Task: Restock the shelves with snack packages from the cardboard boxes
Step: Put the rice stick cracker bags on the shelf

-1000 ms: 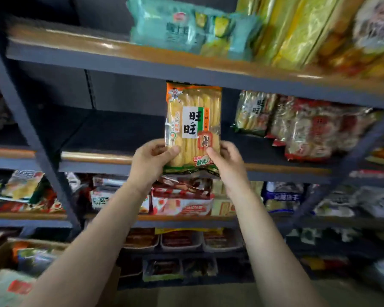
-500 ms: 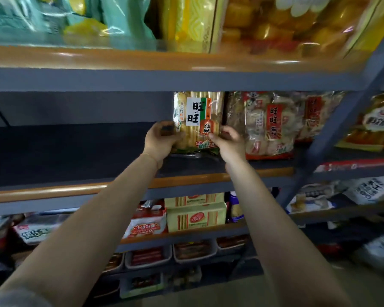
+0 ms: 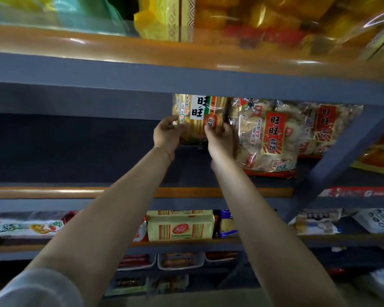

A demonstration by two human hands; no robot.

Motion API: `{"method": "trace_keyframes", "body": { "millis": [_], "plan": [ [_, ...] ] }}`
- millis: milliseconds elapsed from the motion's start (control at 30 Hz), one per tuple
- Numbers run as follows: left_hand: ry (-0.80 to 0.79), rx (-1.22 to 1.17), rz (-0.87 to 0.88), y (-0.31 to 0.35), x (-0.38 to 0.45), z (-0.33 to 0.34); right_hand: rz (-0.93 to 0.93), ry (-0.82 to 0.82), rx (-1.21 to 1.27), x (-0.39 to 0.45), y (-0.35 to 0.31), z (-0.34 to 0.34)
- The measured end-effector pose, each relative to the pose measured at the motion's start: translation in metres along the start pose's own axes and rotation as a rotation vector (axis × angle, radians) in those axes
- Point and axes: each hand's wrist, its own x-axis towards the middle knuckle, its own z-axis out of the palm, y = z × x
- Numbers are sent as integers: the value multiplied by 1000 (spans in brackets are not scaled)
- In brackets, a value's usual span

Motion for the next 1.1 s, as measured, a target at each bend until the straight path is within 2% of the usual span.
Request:
{"method": "trace_keyframes", "body": {
  "millis": [200, 433, 567, 667, 800, 867, 933, 1100],
  "plan": [
    [22, 68, 30, -5, 2, 0, 3, -110, -78, -13, 2, -9],
    [-3, 198, 88, 5, -2, -11, -54, -97, 70, -43, 8, -12],
    [16, 168, 164, 28, -37, -49, -104, -120, 185, -65, 6, 0],
    [54, 90, 255, 43, -82, -107, -151, -269, 202, -105, -1, 35],
    [272, 96, 357, 43, -135, -226, -257, -493, 172, -179, -7, 114],
    [388, 115, 263, 29, -157, -300, -237, -599, 192, -222, -5, 161],
    [538, 149, 114, 5, -178, -381, -130, -737, 201, -271, 3, 213],
    [816, 263, -236, -68, -253, -563, 106, -1096, -106, -400, 80, 336]
  ]
}}
